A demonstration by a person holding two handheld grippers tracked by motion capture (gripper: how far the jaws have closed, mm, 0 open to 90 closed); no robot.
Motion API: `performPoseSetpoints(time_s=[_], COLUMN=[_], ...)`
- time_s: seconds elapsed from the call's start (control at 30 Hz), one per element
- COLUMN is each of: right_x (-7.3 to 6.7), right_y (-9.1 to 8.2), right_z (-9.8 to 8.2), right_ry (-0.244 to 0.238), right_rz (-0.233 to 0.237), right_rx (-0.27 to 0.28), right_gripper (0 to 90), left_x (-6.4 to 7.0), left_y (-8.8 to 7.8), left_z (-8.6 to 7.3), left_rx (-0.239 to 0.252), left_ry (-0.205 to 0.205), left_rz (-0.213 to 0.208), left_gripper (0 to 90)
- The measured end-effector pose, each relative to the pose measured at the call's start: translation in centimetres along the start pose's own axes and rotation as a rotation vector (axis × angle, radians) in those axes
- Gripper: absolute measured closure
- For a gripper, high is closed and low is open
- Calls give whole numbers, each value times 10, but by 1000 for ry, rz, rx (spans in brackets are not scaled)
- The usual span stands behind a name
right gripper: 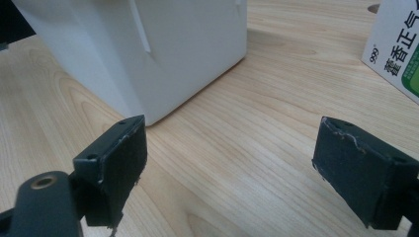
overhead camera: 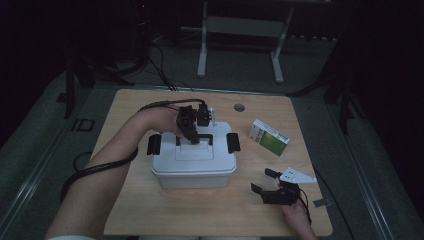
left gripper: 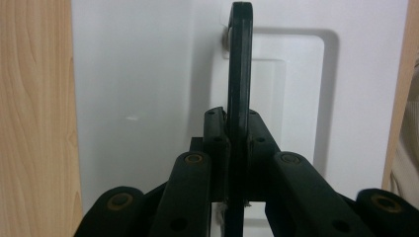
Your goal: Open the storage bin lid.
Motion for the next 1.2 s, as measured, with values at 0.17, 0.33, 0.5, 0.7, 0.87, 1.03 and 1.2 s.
performPoseSetpoints(time_s=[0.17, 0.33, 0.5, 0.7, 0.87, 1.03, 1.2], right_x=[0, 0, 0, 0, 0, 0, 0], right_y=[0, 0, 0, 0, 0, 0, 0], right_z=[0, 0, 0, 0, 0, 0, 0], right_ry=[1, -1, 1, 2, 1, -1, -2], right_rz=[0, 1, 0, 0, 0, -2, -2], right_rx=[-1, -1, -2, -2, -2, -3, -3], right_gripper=[130, 130, 130, 130, 130, 130, 131], left_x=[0, 0, 0, 2, 3, 8, 10], left_y=[-6, -14, -27, -35, -39, -48, -55], left_z=[1, 0, -2, -6, -10, -18, -25], left_rx=[6, 16, 30, 34, 40, 38, 44], left_ry=[0, -14, -28, -39, -49, -59, -69], left_rz=[0, 4, 10, 12, 17, 11, 17], left_gripper=[836, 837, 837, 837, 837, 837, 837])
Point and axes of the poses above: each handheld gripper's, and its own axes: y roughly forward along the jaws, z roughly out of its top, x roughly to its right, the point moved 6 cm from there along y, roughly forward along the jaws, and after that the axes turned 13 degrees about x, right-handed, at the moved point
